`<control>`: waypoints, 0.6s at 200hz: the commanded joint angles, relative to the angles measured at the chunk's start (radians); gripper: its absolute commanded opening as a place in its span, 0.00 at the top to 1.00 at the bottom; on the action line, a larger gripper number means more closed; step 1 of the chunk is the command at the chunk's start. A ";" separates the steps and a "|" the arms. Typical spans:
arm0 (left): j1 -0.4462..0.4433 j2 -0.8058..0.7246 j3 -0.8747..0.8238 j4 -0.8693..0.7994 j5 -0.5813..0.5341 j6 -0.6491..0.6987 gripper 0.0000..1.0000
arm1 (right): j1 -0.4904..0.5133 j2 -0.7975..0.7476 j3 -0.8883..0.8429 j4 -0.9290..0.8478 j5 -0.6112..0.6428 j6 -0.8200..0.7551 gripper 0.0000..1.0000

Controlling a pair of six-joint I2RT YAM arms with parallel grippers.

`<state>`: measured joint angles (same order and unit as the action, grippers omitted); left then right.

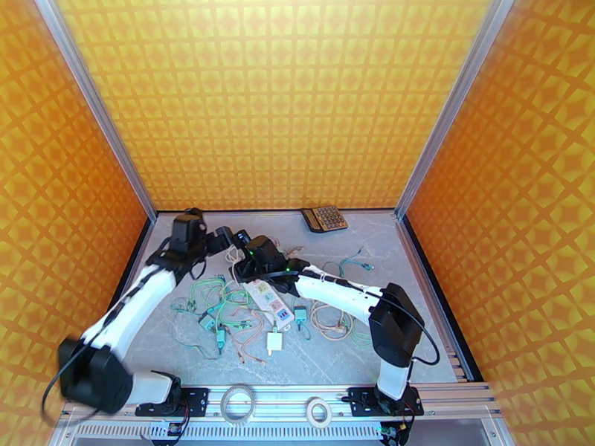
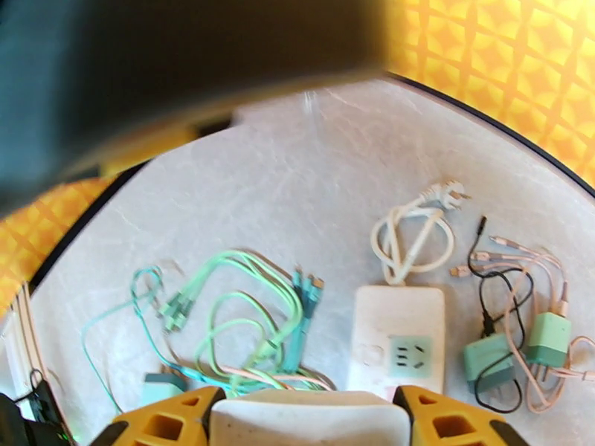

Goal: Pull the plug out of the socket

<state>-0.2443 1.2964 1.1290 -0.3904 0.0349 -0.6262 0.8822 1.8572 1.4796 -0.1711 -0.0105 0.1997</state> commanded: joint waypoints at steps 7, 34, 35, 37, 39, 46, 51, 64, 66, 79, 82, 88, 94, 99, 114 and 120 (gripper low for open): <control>0.010 -0.120 -0.083 0.000 -0.091 -0.004 0.01 | 0.009 0.099 0.075 0.119 -0.050 0.091 0.58; 0.010 -0.214 -0.115 -0.049 -0.091 0.004 0.01 | 0.013 0.203 0.151 0.182 -0.070 0.162 0.58; 0.010 -0.219 -0.115 -0.050 -0.091 0.005 0.01 | 0.013 0.208 0.154 0.182 -0.071 0.165 0.58; 0.010 -0.224 -0.117 -0.055 -0.090 0.006 0.01 | 0.013 0.216 0.160 0.188 -0.071 0.168 0.58; 0.010 -0.228 -0.118 -0.059 -0.091 0.007 0.01 | 0.013 0.223 0.167 0.192 -0.071 0.175 0.58; 0.010 -0.244 -0.124 -0.072 -0.092 0.010 0.01 | 0.014 0.252 0.189 0.206 -0.072 0.195 0.58; 0.010 -0.253 -0.130 -0.080 -0.091 0.013 0.01 | 0.013 0.271 0.207 0.215 -0.072 0.207 0.58; 0.010 -0.278 -0.144 -0.092 -0.092 0.023 0.01 | 0.013 0.327 0.255 0.231 -0.080 0.238 0.58; 0.010 -0.282 -0.144 -0.094 -0.091 0.024 0.01 | 0.014 0.335 0.263 0.234 -0.079 0.243 0.57; 0.010 -0.304 -0.160 -0.100 -0.091 0.029 0.01 | 0.013 0.390 0.312 0.246 -0.080 0.274 0.57; 0.010 -0.308 -0.164 -0.102 -0.090 0.030 0.01 | 0.014 0.404 0.324 0.246 -0.080 0.281 0.57; 0.010 -0.316 -0.171 -0.104 -0.091 0.030 0.01 | 0.014 0.425 0.346 0.251 -0.077 0.290 0.55; 0.010 -0.320 -0.178 -0.105 -0.091 0.032 0.01 | 0.014 0.452 0.369 0.254 -0.076 0.304 0.54; 0.010 -0.325 -0.181 -0.109 -0.091 0.033 0.01 | 0.013 0.474 0.390 0.255 -0.073 0.313 0.54; 0.011 -0.331 -0.186 -0.119 -0.091 0.042 0.01 | 0.014 0.535 0.451 0.250 -0.071 0.336 0.54; 0.010 -0.334 -0.189 -0.122 -0.091 0.045 0.01 | 0.015 0.558 0.480 0.246 -0.067 0.340 0.54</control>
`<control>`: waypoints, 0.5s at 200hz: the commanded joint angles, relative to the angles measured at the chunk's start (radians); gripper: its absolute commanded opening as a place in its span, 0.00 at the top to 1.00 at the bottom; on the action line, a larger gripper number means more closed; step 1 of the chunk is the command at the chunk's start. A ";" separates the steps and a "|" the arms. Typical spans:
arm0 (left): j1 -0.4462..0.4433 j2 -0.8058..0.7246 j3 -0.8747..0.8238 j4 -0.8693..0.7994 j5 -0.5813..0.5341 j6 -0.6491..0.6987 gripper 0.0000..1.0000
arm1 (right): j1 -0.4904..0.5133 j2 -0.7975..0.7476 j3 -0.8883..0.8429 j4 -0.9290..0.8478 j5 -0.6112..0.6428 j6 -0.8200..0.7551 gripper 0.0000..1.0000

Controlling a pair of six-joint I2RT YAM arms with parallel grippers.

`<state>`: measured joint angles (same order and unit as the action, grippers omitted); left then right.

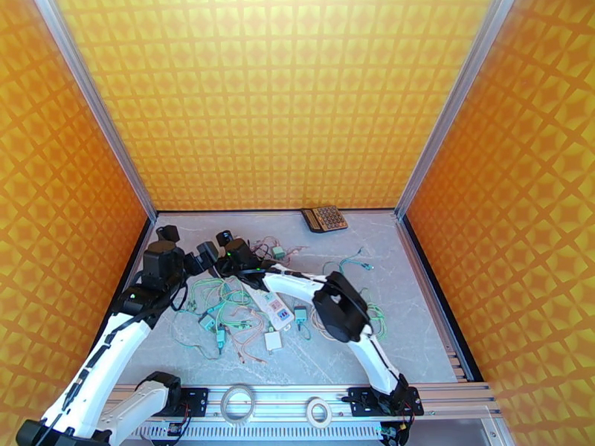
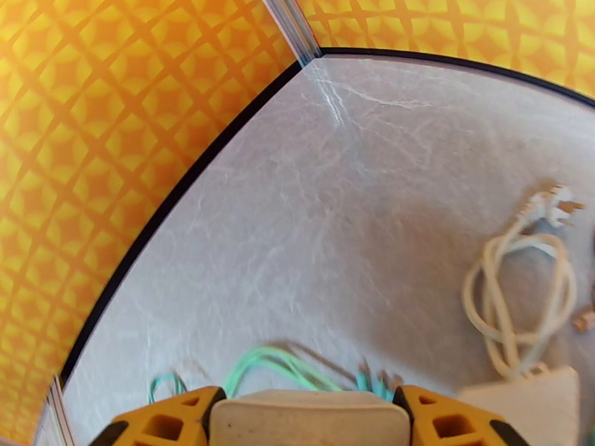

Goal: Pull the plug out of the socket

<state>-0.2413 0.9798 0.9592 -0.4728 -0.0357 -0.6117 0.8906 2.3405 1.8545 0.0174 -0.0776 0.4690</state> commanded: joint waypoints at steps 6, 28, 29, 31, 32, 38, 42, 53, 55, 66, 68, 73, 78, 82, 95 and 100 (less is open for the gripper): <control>0.007 -0.020 -0.024 -0.041 -0.021 0.032 0.01 | 0.008 0.097 0.131 0.050 0.002 0.074 0.54; 0.008 -0.028 -0.041 -0.040 -0.021 0.033 0.01 | 0.010 0.180 0.235 0.015 0.010 0.083 0.54; 0.007 -0.029 -0.041 -0.041 -0.021 0.033 0.01 | 0.009 0.184 0.240 0.013 0.009 0.083 0.54; 0.008 -0.029 -0.044 -0.041 -0.020 0.033 0.01 | 0.010 0.190 0.249 0.007 0.009 0.086 0.54; 0.008 -0.030 -0.045 -0.041 -0.020 0.033 0.01 | 0.010 0.194 0.256 0.004 0.009 0.086 0.54; 0.007 -0.032 -0.049 -0.040 -0.020 0.032 0.01 | 0.010 0.215 0.286 -0.009 0.010 0.086 0.54; 0.007 -0.033 -0.052 -0.042 -0.021 0.031 0.01 | 0.009 0.229 0.305 -0.020 0.014 0.085 0.54; 0.007 -0.033 -0.057 -0.042 -0.021 0.032 0.01 | 0.010 0.263 0.353 -0.044 0.025 0.083 0.53; 0.007 -0.034 -0.058 -0.044 -0.021 0.032 0.01 | 0.011 0.268 0.360 -0.048 0.026 0.082 0.53; 0.007 -0.035 -0.063 -0.042 -0.021 0.032 0.01 | 0.011 0.300 0.399 -0.072 0.040 0.074 0.53; 0.007 -0.036 -0.064 -0.041 -0.021 0.033 0.01 | 0.011 0.307 0.412 -0.077 0.043 0.074 0.52; 0.007 -0.036 -0.066 -0.039 -0.021 0.035 0.01 | 0.011 0.319 0.431 -0.088 0.046 0.070 0.52; 0.007 -0.035 -0.067 -0.038 -0.020 0.034 0.01 | 0.011 0.330 0.445 -0.101 0.048 0.067 0.50; 0.007 -0.035 -0.068 -0.035 -0.021 0.035 0.01 | 0.011 0.338 0.457 -0.108 0.050 0.065 0.49; 0.008 -0.032 -0.067 -0.034 -0.020 0.035 0.01 | 0.010 0.347 0.474 -0.131 0.049 0.057 0.48; 0.007 -0.031 -0.068 -0.034 -0.021 0.035 0.01 | 0.011 0.345 0.473 -0.138 0.049 0.055 0.46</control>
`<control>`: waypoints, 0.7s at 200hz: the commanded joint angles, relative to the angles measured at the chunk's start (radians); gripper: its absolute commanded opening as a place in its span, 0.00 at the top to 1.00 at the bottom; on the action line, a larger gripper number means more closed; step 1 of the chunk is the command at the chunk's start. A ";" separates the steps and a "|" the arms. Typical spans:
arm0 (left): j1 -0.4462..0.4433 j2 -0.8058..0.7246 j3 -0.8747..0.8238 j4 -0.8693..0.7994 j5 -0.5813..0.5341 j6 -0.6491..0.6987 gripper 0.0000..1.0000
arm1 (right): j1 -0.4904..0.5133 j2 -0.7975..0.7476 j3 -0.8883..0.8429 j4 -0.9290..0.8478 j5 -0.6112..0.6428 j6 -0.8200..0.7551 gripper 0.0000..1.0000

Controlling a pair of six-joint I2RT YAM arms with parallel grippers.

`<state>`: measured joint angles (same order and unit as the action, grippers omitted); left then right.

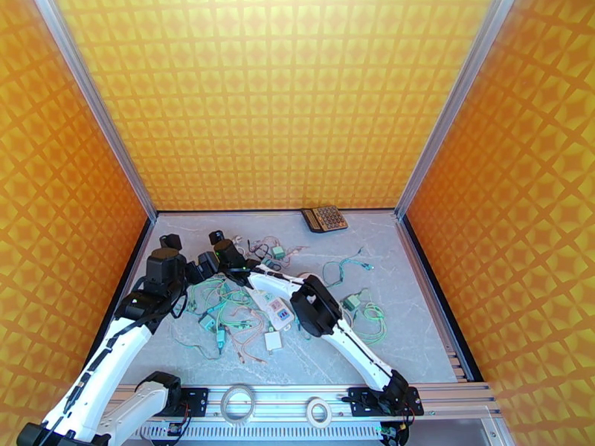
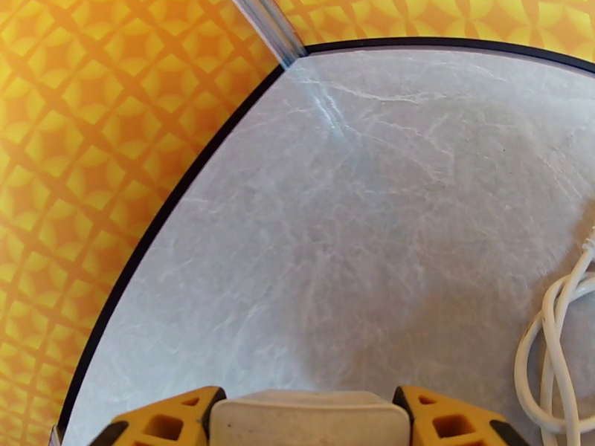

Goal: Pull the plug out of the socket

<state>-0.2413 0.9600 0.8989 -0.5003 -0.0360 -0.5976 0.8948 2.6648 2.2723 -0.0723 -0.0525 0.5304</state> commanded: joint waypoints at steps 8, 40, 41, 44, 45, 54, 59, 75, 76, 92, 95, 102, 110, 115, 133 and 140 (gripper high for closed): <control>0.008 -0.009 -0.007 -0.004 -0.020 0.021 0.01 | 0.007 0.014 0.047 -0.062 0.022 -0.014 0.43; 0.007 -0.008 -0.010 0.000 -0.020 0.015 0.01 | 0.007 -0.068 -0.047 -0.069 0.026 -0.047 0.20; 0.007 -0.008 -0.010 0.001 -0.019 0.015 0.01 | 0.007 -0.072 -0.052 -0.068 0.026 -0.048 0.19; 0.007 -0.007 -0.011 0.001 -0.020 0.013 0.01 | 0.007 -0.083 -0.064 -0.067 0.027 -0.052 0.14; 0.007 -0.008 -0.011 0.001 -0.020 0.012 0.01 | 0.007 -0.086 -0.067 -0.067 0.028 -0.053 0.12; 0.008 -0.010 -0.012 0.003 -0.020 0.007 0.01 | 0.007 -0.118 -0.099 -0.069 0.036 -0.061 0.02; 0.007 -0.009 -0.012 0.003 -0.020 0.004 0.01 | 0.007 -0.135 -0.118 -0.071 0.043 -0.067 0.01; 0.007 -0.010 -0.012 0.001 -0.021 0.001 0.01 | 0.006 -0.195 -0.181 -0.072 0.053 -0.089 0.02; 0.007 -0.011 -0.013 0.001 -0.021 0.002 0.01 | 0.006 -0.201 -0.187 -0.072 0.055 -0.091 0.02; 0.007 -0.015 -0.015 0.002 -0.020 0.003 0.01 | 0.006 -0.272 -0.258 -0.081 0.080 -0.119 0.01; 0.008 -0.016 -0.015 0.003 -0.020 0.005 0.01 | 0.007 -0.285 -0.276 -0.080 0.084 -0.126 0.02; 0.007 -0.015 -0.017 0.002 -0.024 0.008 0.01 | 0.007 -0.320 -0.319 -0.072 0.093 -0.138 0.02; 0.008 -0.014 -0.018 -0.002 -0.028 0.008 0.01 | 0.006 -0.362 -0.370 -0.053 0.105 -0.154 0.02; 0.010 -0.013 -0.017 -0.004 -0.028 0.009 0.01 | 0.006 -0.386 -0.403 -0.039 0.109 -0.163 0.01; 0.010 -0.014 -0.017 -0.012 -0.030 0.005 0.01 | 0.007 -0.453 -0.476 -0.034 0.126 -0.203 0.01; 0.009 -0.015 -0.018 -0.015 -0.029 0.003 0.01 | 0.007 -0.462 -0.481 -0.056 0.131 -0.225 0.01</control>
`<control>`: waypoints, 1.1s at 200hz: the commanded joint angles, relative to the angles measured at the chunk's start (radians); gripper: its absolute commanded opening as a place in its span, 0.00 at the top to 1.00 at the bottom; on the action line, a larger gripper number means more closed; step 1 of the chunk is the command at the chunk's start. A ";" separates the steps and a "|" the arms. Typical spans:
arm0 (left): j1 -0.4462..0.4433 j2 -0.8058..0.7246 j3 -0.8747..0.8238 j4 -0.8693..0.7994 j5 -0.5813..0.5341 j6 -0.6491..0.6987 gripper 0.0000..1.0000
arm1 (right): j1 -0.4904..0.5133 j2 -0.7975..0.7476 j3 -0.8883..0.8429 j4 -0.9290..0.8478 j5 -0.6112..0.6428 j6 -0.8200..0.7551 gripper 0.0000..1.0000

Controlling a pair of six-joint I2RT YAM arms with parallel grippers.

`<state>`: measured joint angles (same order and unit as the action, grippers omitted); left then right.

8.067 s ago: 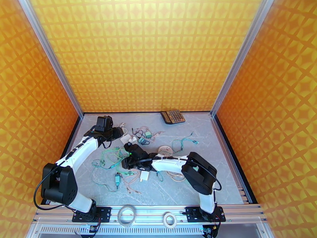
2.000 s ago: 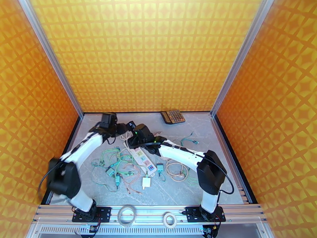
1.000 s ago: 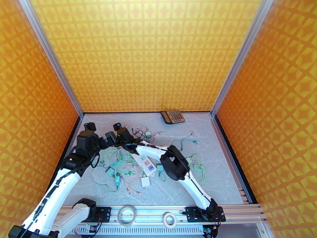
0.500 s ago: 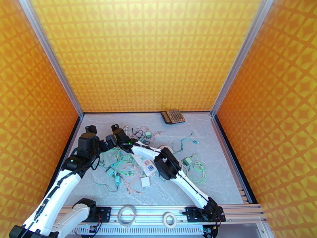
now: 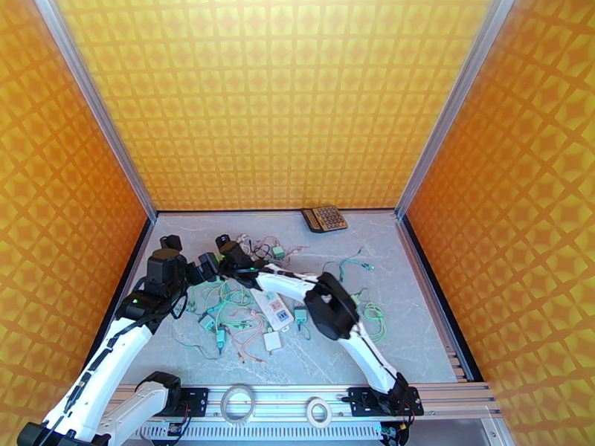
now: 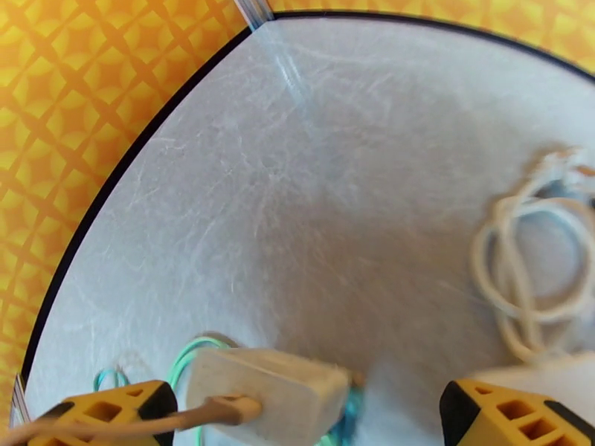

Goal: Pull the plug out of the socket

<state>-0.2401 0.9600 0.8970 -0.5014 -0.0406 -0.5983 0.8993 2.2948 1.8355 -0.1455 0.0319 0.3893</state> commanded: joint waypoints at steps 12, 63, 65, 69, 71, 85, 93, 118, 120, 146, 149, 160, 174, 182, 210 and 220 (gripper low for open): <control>0.008 -0.017 -0.019 -0.015 -0.025 0.001 0.01 | 0.001 -0.093 -0.032 -0.034 0.063 -0.125 0.01; 0.008 -0.018 -0.026 -0.019 -0.024 -0.005 0.01 | 0.003 -0.080 -0.015 -0.165 0.173 -0.282 0.02; 0.008 -0.017 -0.026 -0.018 -0.024 -0.005 0.01 | 0.003 -0.078 -0.013 -0.170 0.177 -0.288 0.01; 0.008 -0.015 -0.024 -0.017 -0.025 -0.005 0.01 | 0.002 -0.073 -0.006 -0.181 0.191 -0.296 0.01; 0.009 -0.014 -0.023 -0.018 -0.024 -0.006 0.01 | 0.003 -0.070 -0.001 -0.189 0.198 -0.298 0.01; 0.008 -0.010 -0.018 -0.021 -0.025 -0.002 0.01 | 0.002 -0.047 0.041 -0.249 0.264 -0.312 0.02; 0.008 -0.008 -0.015 -0.020 -0.025 -0.001 0.01 | 0.003 -0.039 0.060 -0.274 0.316 -0.308 0.02; 0.008 -0.010 -0.015 -0.018 -0.026 0.001 0.01 | 0.002 -0.031 0.080 -0.297 0.455 -0.282 0.01; 0.008 -0.010 -0.016 -0.019 -0.025 0.001 0.01 | 0.002 -0.031 0.080 -0.298 0.465 -0.276 0.02; 0.008 -0.010 -0.016 -0.019 -0.031 0.003 0.01 | 0.003 -0.045 0.070 -0.281 0.545 -0.231 0.01; 0.009 -0.009 -0.018 -0.019 -0.031 0.005 0.01 | 0.002 -0.050 0.063 -0.275 0.547 -0.227 0.01; 0.008 -0.011 -0.019 -0.021 -0.031 0.005 0.01 | 0.002 -0.082 0.015 -0.216 0.543 -0.214 0.02; 0.008 -0.010 -0.018 -0.021 -0.031 0.008 0.01 | 0.002 -0.153 -0.107 -0.062 0.550 -0.207 0.02; 0.008 -0.012 -0.019 -0.023 -0.030 0.010 0.01 | 0.000 -0.196 -0.177 0.021 0.556 -0.198 0.02; 0.011 -0.010 -0.021 -0.020 -0.034 0.019 0.01 | -0.003 -0.325 -0.318 0.147 0.569 -0.185 0.02; 0.009 -0.009 -0.022 -0.019 -0.034 0.020 0.01 | -0.003 -0.374 -0.365 0.159 0.593 -0.181 0.01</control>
<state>-0.2398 0.9546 0.8822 -0.5098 -0.0509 -0.5980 0.9009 2.0609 1.5440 -0.1497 0.5571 0.1757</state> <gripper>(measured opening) 0.990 0.985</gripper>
